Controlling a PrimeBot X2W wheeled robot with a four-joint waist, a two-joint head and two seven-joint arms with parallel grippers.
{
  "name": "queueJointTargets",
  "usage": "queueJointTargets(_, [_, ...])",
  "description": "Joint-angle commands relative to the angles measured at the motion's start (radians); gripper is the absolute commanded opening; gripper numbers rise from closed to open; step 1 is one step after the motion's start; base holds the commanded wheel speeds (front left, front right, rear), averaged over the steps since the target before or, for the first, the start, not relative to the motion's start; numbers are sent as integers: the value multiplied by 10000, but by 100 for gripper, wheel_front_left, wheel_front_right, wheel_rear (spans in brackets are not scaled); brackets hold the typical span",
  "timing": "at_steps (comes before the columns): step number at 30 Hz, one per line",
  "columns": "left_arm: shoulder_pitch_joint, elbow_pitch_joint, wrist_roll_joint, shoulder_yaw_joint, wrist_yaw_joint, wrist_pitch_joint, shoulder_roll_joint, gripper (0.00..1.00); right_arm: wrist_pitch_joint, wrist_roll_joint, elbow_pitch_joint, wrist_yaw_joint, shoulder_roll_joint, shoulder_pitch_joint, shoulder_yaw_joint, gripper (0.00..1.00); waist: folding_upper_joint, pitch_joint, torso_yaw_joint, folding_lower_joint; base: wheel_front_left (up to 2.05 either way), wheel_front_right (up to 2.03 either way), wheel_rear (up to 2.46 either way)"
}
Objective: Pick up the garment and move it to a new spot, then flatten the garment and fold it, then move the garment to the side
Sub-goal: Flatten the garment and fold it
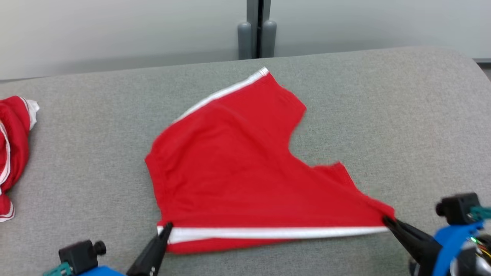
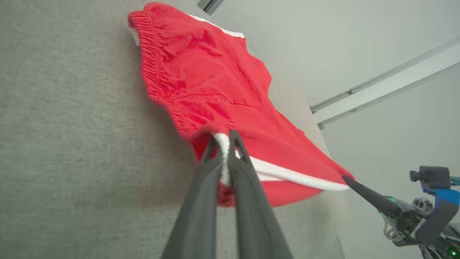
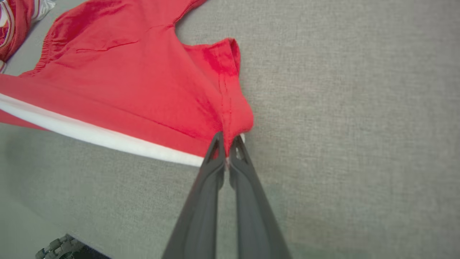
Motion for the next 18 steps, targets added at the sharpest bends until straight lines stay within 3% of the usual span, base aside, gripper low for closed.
queueJointTargets(1, [367, -379, -109, 107, 255, 158, 309, 0, 570, -295, -553, -28, 67, 606, -682, 0, 0, -54, 32, 3, 0, 0, 0])
queueJointTargets(5, [1130, -1632, -317, 35, 923, 700, 703, 0, 2092, -951, -2794, -26, 897, 1863, -2125, 0, 0, -98, 124, 3, 0, 0, 0])
queueJointTargets(9, [1306, -2228, -464, 73, 1135, 665, 554, 0, 2774, -1412, -3997, -22, 1488, 2007, -2638, 0, 0, -69, 233, 3, 0, 0, 0])
queueJointTargets(13, [586, -1850, -191, 194, 1208, 256, 97, 0, 2750, -1541, -3899, -22, 1477, 885, -2313, 0, 0, 111, 367, 3, 0, 0, 0])
queueJointTargets(18, [-965, -871, -5, 106, 1147, 105, -662, 0, 2489, -1405, -2649, -14, 1052, -1431, -1310, 0, 0, 657, 626, 3, 0, 0, 0])
